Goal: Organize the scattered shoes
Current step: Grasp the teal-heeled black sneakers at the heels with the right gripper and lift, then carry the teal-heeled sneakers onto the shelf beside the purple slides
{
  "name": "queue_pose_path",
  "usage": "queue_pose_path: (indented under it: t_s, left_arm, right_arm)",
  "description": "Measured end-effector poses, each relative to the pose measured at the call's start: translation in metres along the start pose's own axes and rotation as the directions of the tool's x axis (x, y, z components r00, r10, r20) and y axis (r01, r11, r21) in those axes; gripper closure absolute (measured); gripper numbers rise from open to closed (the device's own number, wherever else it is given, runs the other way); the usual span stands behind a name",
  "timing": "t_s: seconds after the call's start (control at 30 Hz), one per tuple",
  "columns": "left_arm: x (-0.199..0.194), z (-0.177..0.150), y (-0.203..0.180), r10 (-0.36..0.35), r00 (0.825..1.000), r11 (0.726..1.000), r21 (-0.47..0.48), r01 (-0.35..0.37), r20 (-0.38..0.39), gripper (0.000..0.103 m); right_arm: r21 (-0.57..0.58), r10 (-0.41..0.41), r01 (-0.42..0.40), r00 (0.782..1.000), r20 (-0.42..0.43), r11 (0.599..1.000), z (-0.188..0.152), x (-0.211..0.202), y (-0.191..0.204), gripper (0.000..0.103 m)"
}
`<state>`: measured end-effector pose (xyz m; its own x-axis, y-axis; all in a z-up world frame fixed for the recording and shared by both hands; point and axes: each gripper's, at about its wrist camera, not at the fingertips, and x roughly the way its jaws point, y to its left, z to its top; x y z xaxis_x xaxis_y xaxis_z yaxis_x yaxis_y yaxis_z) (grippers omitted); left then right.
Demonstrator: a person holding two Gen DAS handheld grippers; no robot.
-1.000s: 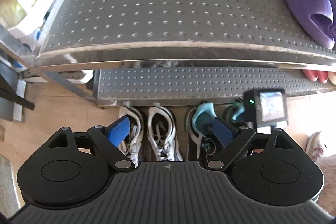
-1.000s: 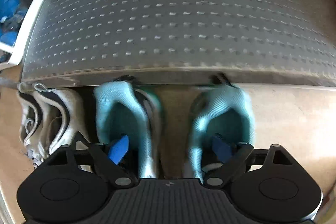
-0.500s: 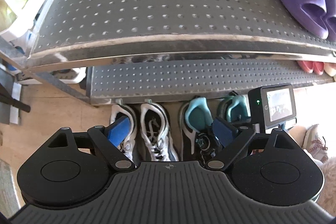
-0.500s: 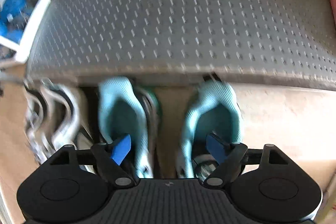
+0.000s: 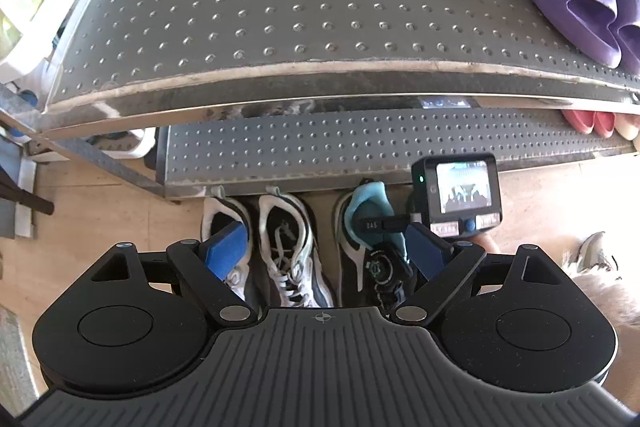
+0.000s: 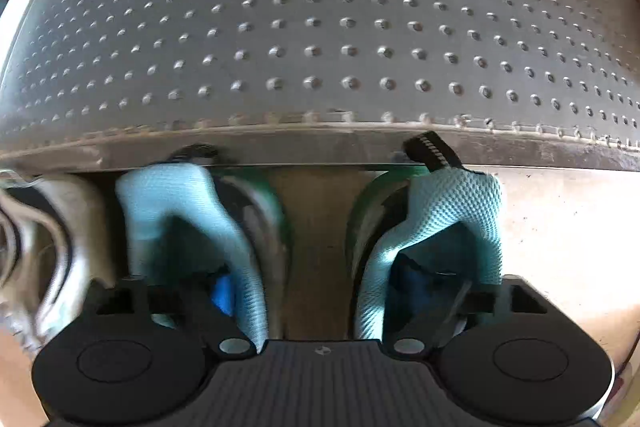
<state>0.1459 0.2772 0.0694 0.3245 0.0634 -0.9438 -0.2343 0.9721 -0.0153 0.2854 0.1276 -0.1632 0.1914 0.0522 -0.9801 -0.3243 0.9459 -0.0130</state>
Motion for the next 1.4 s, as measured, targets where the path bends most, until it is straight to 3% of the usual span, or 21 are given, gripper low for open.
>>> queue_pose_path:
  t_s: [0.03, 0.07, 0.13, 0.2, 0.43, 0.6, 0.77, 0.9, 1.07, 1.23, 1.33, 1.37, 1.4]
  left_arm:
    - [0.0, 0.0, 0.0, 0.001, 1.0, 1.0, -0.002, -0.001, 0.001, 0.013]
    - [-0.001, 0.001, 0.001, 0.002, 1.0, 1.0, -0.003, -0.002, 0.005, 0.013]
    - [-0.003, 0.002, 0.001, 0.005, 1.0, 1.0, -0.005, -0.005, 0.012, 0.013]
    - [-0.007, 0.003, 0.002, 0.014, 1.0, 1.0, -0.007, -0.014, 0.024, 0.013]
    - [-0.02, -0.002, 0.004, 0.042, 0.997, 0.999, 0.007, -0.043, 0.057, 0.013]
    - [-0.033, -0.011, 0.002, 0.035, 0.996, 0.999, 0.017, -0.037, 0.086, 0.013]
    - [-0.046, -0.022, -0.006, 0.055, 0.99, 0.996, 0.057, -0.063, 0.132, 0.013]
    - [-0.057, -0.033, -0.018, 0.034, 0.98, 0.988, 0.138, -0.063, 0.198, 0.013]
    - [-0.067, -0.041, -0.017, 0.021, 0.968, 0.981, 0.182, -0.068, 0.251, 0.013]
    - [-0.075, -0.036, 0.011, 0.033, 0.956, 0.997, 0.063, -0.054, 0.292, 0.013]
    - [-0.08, -0.031, 0.021, 0.018, 0.948, 1.0, 0.013, -0.023, 0.319, 0.013]
    - [-0.08, -0.028, 0.023, 0.009, 0.947, 1.0, 0.004, -0.01, 0.322, 0.013]
    - [-0.08, -0.026, 0.024, 0.0, 0.946, 1.0, -0.005, 0.002, 0.325, 0.013]
  right_arm:
    - [-0.002, 0.005, -0.004, 1.0, 0.011, 1.0, -0.002, -0.001, -0.001, 0.029]
    - [-0.02, 0.029, -0.028, 0.998, 0.047, 0.999, -0.008, -0.01, -0.001, 0.049]
    - [-0.014, 0.071, -0.07, 0.994, 0.085, 0.997, -0.023, -0.028, -0.008, 0.079]
    - [0.013, 0.122, -0.124, 0.987, 0.104, 0.992, -0.038, -0.042, -0.017, 0.079]
    - [-0.037, 0.179, -0.175, 0.957, 0.229, 0.984, -0.102, -0.126, -0.033, 0.08]
    - [0.011, 0.212, -0.228, 0.922, 0.323, 0.974, -0.138, -0.187, -0.072, 0.08]
    - [0.03, 0.213, -0.248, 0.885, 0.414, 0.968, -0.139, -0.233, -0.085, 0.08]
    - [-0.016, 0.208, -0.231, 0.84, 0.501, 0.973, -0.142, -0.285, -0.092, 0.08]
    - [-0.069, 0.2, -0.197, 0.787, 0.584, 0.978, -0.117, -0.327, -0.079, 0.08]
    - [-0.153, 0.212, -0.148, 0.733, 0.646, 0.977, -0.065, -0.349, -0.041, 0.08]
    - [-0.188, 0.211, -0.107, 0.669, 0.713, 0.976, -0.023, -0.349, -0.012, 0.079]
    - [-0.223, 0.189, -0.027, 0.635, 0.749, 0.974, -0.003, -0.334, 0.005, 0.072]
    - [-0.252, 0.194, 0.006, 0.619, 0.761, 0.968, 0.006, -0.323, 0.014, 0.057]
